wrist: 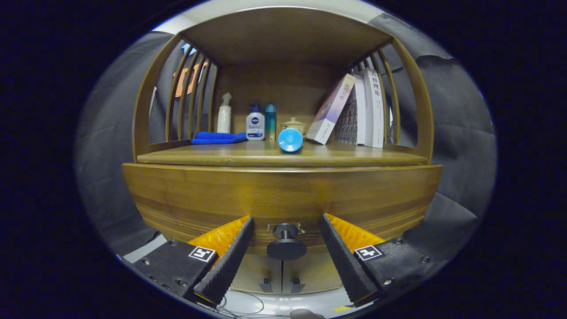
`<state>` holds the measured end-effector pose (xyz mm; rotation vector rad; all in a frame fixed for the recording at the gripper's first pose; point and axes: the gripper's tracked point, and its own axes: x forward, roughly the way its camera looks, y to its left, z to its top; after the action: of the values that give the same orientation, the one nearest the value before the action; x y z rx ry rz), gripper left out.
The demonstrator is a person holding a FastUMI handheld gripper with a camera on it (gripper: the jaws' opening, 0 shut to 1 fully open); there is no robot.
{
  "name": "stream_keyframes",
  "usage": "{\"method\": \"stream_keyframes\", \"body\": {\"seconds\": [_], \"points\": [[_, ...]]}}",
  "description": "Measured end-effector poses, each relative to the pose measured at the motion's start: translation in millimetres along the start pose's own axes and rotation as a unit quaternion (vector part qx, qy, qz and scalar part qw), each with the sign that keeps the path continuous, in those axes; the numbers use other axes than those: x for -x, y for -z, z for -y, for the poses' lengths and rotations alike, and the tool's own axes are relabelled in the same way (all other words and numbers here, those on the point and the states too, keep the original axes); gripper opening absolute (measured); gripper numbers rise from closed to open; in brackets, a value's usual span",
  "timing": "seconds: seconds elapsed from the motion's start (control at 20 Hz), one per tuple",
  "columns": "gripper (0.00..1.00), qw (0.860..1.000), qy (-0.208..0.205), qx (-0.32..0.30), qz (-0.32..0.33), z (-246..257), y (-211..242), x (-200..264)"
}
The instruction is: Pull open the drawer, take out the items inside it, and place them on the countertop above the cabinet.
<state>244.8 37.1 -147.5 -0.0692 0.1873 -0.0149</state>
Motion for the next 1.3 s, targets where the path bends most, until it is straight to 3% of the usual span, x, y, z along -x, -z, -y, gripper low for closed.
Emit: {"method": "stream_keyframes", "body": {"seconds": [0.7,0.85,1.3], "points": [[1.0,0.999,-0.001,0.004,-0.035,3,-2,-14],[1.0,1.0,0.003,0.012,-0.028,12,-10,10],[1.0,0.999,-0.01,0.005,0.033,33,-47,146]]}}
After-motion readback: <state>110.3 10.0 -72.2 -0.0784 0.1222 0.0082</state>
